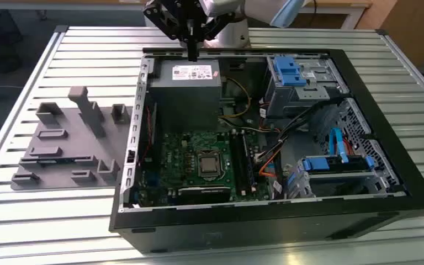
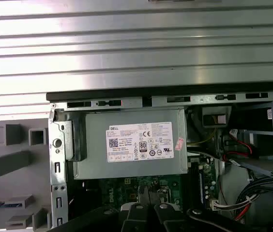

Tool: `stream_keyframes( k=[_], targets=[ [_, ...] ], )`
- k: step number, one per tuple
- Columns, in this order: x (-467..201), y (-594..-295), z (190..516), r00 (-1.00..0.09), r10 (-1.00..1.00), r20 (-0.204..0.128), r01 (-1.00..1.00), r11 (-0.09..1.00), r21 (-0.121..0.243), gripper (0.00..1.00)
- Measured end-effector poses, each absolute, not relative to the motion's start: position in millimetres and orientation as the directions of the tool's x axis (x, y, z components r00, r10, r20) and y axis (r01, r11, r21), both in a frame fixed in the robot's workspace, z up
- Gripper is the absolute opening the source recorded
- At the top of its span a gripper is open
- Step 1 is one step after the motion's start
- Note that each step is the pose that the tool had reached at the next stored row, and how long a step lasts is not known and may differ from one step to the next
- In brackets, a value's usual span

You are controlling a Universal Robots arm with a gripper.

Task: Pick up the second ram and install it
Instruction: 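Reach for the second ram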

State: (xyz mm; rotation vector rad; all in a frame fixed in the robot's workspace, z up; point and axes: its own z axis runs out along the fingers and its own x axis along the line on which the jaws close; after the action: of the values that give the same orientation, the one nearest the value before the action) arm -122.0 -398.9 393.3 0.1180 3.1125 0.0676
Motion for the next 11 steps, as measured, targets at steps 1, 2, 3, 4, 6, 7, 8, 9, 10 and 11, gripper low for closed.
stream_keyframes(
  k=[1, 2, 3, 4, 6, 7, 8, 9, 10, 11],
  targets=[
    [-122.0, -398.9, 393.3, -0.997, 0.076, -0.024, 0.075, 0.996, 0.044, 0.11],
    [-122.3, -398.9, 393.3, -0.997, 0.076, -0.024, 0.075, 0.996, 0.044, 0.11],
    [-122.7, -398.9, 393.3, -0.997, 0.076, -0.024, 0.075, 0.996, 0.044, 0.11],
    [-122.8, -398.9, 393.3, -0.997, 0.076, -0.024, 0.075, 0.996, 0.044, 0.11],
    [-123.0, -398.9, 393.3, -0.997, 0.076, -0.024, 0.075, 0.996, 0.044, 0.11],
    [-123.2, -398.9, 393.3, -0.997, 0.076, -0.024, 0.075, 0.996, 0.044, 0.11],
    [-123.2, -398.9, 393.3, -0.997, 0.076, -0.024, 0.075, 0.996, 0.044, 0.11],
    [-124.8, -398.9, 393.3, -0.997, 0.076, -0.024, 0.075, 0.996, 0.044, 0.11],
    [-127.0, -398.9, 393.3, -0.997, 0.076, -0.024, 0.075, 0.996, 0.044, 0.11],
    [-127.2, -398.9, 393.3, -0.997, 0.076, -0.024, 0.075, 0.996, 0.044, 0.11]
  ],
)
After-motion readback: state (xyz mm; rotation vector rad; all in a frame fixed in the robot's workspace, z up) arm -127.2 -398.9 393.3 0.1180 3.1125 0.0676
